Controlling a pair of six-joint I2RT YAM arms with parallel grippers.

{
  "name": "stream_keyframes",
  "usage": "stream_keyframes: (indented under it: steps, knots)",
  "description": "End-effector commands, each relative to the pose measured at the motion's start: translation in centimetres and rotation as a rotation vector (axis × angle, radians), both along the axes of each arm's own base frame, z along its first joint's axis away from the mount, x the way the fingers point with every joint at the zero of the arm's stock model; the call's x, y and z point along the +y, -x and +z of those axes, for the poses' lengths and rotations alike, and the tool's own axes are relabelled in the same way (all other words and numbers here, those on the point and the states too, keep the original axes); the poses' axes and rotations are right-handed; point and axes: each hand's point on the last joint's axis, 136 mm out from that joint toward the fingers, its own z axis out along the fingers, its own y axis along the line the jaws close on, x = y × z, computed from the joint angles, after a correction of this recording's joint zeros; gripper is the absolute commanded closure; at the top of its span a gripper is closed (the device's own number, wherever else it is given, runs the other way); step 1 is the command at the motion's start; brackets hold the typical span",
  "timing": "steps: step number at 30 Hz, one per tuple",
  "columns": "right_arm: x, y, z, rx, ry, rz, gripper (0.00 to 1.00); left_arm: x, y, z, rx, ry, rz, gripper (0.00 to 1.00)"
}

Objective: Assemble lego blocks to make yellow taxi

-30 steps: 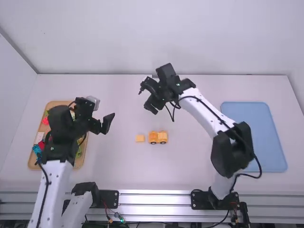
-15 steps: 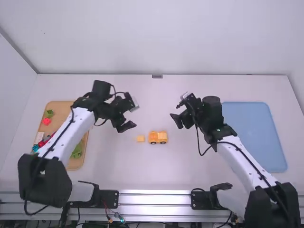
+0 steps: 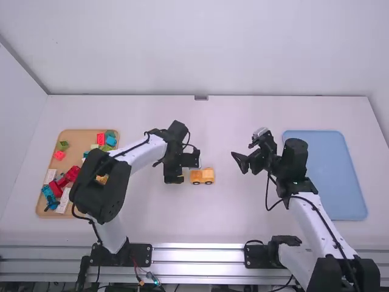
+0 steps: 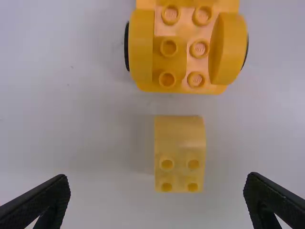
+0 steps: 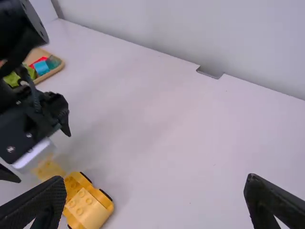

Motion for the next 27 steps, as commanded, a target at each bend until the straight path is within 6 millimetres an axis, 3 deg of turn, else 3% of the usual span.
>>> stream_keyframes:
  steps: [1,7,17,27]
  knots:
    - [0.2,0.4,0.1,0.006,-0.027,0.023,0.02,0.3,0.0,-0.3,0.016,-0.006,-0.004,0.07]
    - [0.4,0.5,0.1,0.005,-0.026,0.03,0.01,-0.9,0.7,-0.5,0.043,0.054,-0.019,0.12]
    - [0.3,0.4,0.1,0.003,-0.021,0.025,0.02,-0.4,1.8,-2.6,0.049,0.055,-0.01,0.12]
    - [1.3,0.8,0.1,0.002,-0.019,0.054,0.02,-0.6,2.0,-3.3,0.043,0.089,0.013,0.29]
